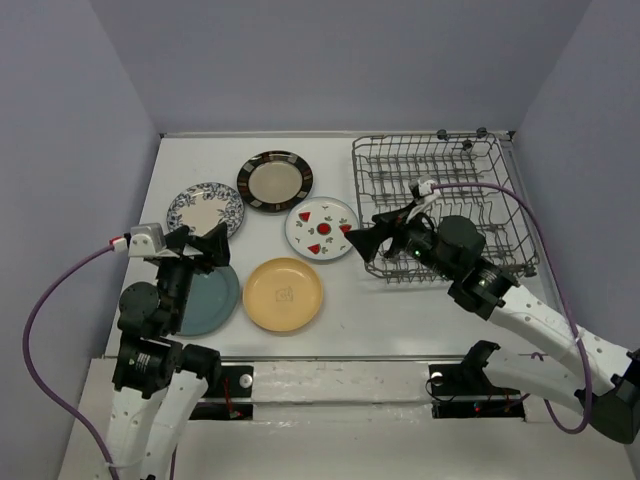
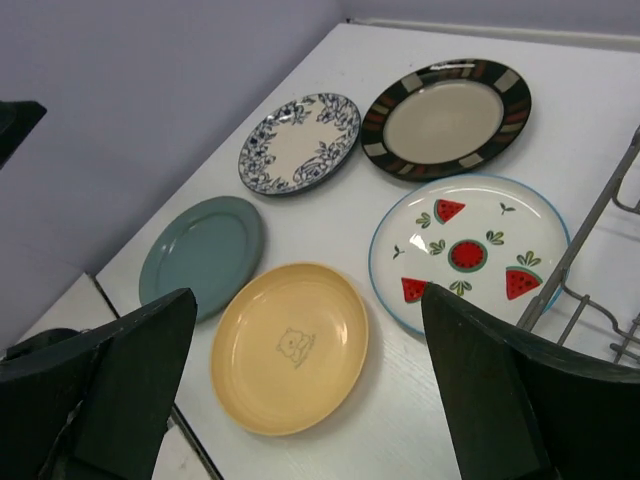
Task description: Load the plates into the dish rack
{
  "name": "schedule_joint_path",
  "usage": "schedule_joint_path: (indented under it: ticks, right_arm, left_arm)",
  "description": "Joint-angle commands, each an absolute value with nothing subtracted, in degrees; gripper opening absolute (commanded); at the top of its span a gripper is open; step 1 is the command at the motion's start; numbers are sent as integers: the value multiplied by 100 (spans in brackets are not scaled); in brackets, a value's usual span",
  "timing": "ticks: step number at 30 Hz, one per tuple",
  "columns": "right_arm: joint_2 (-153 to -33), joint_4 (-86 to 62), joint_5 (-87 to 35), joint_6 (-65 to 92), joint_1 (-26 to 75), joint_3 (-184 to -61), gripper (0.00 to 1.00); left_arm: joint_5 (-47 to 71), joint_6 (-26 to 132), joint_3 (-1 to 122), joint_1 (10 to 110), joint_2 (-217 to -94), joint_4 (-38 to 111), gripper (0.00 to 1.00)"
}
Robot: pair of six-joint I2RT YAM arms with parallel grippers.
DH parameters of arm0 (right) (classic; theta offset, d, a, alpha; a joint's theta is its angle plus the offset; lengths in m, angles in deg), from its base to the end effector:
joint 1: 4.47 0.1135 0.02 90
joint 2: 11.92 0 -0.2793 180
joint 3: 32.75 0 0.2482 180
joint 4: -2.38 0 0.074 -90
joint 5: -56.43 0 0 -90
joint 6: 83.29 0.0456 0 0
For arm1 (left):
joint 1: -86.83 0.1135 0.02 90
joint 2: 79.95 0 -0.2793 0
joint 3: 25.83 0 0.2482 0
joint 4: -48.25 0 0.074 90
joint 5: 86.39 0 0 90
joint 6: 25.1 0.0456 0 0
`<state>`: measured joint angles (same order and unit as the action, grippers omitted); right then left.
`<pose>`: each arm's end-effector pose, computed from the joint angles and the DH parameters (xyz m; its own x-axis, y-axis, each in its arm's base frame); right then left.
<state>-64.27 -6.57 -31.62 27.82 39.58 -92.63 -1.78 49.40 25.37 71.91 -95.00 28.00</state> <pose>0.1534 0.1506 0.3642 -0.2757 0.2341 -0.9323 -0.6646 0.6543 0.3608 0.0644 -0.0127 0.3651 0.2099 -0.3313 -0.9199 0.2336 0.9306 -0.2818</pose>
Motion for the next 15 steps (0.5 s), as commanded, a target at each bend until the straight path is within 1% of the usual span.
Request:
schedule_joint_path:
  ticks: [1,6,9,11,12,13,15]
  right_arm:
    - [-6535,-213,-2725,2895,3939,-8964,100]
    - [-6377,280,-2689,2842,3939,-8498,100]
    - [-6395,298,-2690,2886,3939,-8427,92]
    - [-6430,307,-2681,2983,3939,-8409,83]
    - [-6447,316,-2689,2992,3939,-8409,75]
    - [-6465,325,-2724,3000,3939,-8392,58]
    - [-6465,307,-2795,3035,3939,-8374,46]
  left_arm:
    - [-228,4979,2560,7338,-9893,3048,99]
    - [-140,4917,2508,7584,-10095,3136,99]
    - [-17,4821,2516,7759,-10315,3154,99]
    - [132,4689,2499,7891,-10473,3171,99]
    - [176,4654,2499,7926,-10517,3171,99]
    - [211,4601,2499,7962,-10605,3171,99]
    - [221,4548,2490,7988,-10667,3189,99]
